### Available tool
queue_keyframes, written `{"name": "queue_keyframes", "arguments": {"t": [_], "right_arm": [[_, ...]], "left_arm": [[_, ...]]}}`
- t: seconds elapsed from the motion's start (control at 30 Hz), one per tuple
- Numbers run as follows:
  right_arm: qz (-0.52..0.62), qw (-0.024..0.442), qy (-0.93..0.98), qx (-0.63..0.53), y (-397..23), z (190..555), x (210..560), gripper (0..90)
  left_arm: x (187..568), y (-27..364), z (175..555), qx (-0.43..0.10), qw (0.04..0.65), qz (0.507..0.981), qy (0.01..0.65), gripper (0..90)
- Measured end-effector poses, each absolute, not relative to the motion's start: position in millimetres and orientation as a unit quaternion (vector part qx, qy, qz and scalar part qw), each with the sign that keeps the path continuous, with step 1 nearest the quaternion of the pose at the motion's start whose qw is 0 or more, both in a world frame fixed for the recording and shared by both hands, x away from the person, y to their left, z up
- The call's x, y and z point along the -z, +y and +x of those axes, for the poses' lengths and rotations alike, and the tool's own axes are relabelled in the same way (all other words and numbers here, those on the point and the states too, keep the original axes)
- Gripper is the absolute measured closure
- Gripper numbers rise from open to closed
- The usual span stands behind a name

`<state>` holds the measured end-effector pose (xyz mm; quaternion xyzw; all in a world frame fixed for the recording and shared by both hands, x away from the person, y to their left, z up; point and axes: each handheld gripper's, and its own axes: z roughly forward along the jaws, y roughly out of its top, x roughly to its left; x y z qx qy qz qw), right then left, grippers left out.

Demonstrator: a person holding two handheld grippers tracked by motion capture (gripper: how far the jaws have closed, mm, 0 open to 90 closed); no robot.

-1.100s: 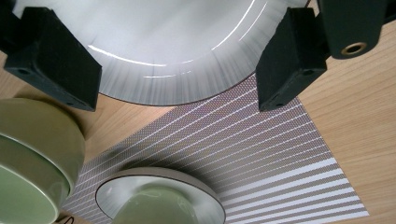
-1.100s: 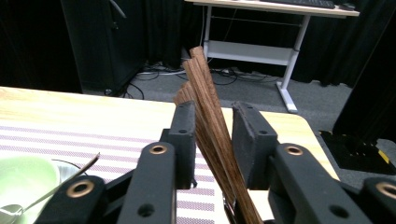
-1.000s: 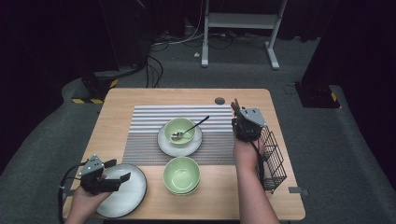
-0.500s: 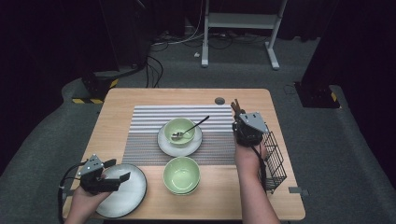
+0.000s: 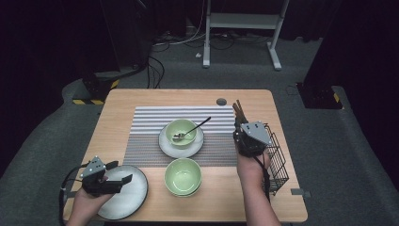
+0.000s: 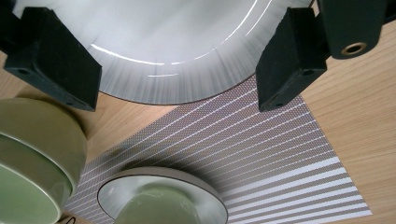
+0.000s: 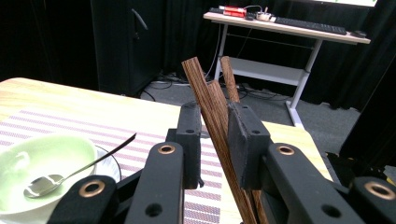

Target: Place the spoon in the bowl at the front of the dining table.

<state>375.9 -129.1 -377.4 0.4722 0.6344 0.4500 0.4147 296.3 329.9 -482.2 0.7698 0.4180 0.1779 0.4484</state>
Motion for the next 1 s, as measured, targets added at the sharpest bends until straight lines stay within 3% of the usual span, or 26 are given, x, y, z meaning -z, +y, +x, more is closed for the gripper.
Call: {"name": "queue_keyframes", "arguments": {"t": [1.0], "right_arm": [[0.467, 0.435, 0.61, -0.469, -157.8, 358.0, 360.8, 78.6]], "left_arm": [[481.2, 332.7, 296.7, -0.171, 0.457, 0.764, 0.421, 14.8]]}}
